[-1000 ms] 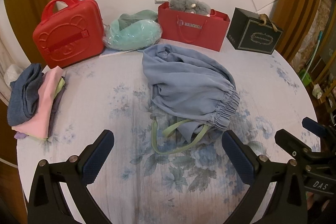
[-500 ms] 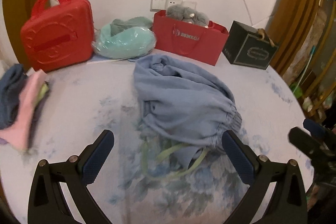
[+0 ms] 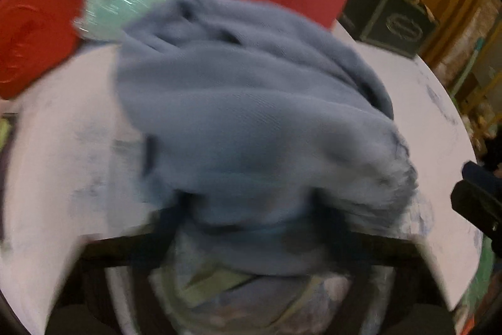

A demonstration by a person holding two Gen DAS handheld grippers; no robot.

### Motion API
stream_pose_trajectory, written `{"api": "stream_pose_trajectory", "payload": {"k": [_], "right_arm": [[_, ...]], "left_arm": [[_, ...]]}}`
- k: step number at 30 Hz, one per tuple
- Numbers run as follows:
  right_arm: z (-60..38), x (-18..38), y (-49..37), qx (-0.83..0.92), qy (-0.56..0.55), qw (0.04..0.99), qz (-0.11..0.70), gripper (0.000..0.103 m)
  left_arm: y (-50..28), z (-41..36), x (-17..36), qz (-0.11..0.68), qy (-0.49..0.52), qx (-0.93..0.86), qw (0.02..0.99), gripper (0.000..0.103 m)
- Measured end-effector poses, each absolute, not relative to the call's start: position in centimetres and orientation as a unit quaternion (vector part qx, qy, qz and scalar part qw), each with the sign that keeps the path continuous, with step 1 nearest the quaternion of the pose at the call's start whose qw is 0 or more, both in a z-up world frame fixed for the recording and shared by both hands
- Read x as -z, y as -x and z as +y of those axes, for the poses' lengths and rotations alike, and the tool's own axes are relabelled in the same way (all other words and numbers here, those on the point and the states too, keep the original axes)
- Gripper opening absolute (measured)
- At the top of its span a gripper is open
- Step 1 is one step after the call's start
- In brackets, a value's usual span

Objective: Fold clothes

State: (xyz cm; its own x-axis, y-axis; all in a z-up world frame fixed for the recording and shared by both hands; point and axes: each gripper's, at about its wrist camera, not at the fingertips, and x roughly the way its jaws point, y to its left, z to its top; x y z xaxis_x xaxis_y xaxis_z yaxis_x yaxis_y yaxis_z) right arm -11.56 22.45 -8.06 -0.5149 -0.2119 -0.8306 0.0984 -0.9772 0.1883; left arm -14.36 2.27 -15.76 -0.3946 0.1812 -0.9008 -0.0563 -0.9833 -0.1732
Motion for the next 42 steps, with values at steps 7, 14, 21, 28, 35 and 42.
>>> {"api": "stream_pose_trajectory", "payload": {"k": [7, 14, 21, 28, 35, 42], "right_arm": [[21.8, 10.2, 14.4, 0.856, -0.502, 0.115, -0.036, 0.078], [19.2, 15.5, 18.3, 0.824, -0.547, 0.146, -0.025, 0.044], [21.4, 13.9, 17.7, 0.850, -0.519, 0.088, -0.014, 0.006], [23.8, 8.8, 13.9, 0.886, -0.455, 0.090, -0.014, 0.011], [22.8, 5.8, 11.0, 0.909, -0.394, 0.127, -0.042, 0.068], [21.4, 8.2, 12.1, 0.886, -0.440, 0.141, -0.042, 0.068]], "left_arm": [[13.1, -3.4, 13.1, -0.053, 0.511, -0.858, 0.001, 0.006], [11.6, -10.1, 11.8, -0.035, 0.491, -0.866, -0.093, 0.006], [10.9, -15.3, 11.6, -0.059, 0.496, -0.854, -0.145, 0.030], [9.5, -11.6, 10.4, -0.080, 0.480, -0.871, -0.068, 0.059], [8.1, -8.4, 12.7, -0.108, 0.506, -0.855, -0.027, 0.059], [8.9, -5.8, 14.3, -0.082, 0.519, -0.851, -0.011, 0.059]]}}
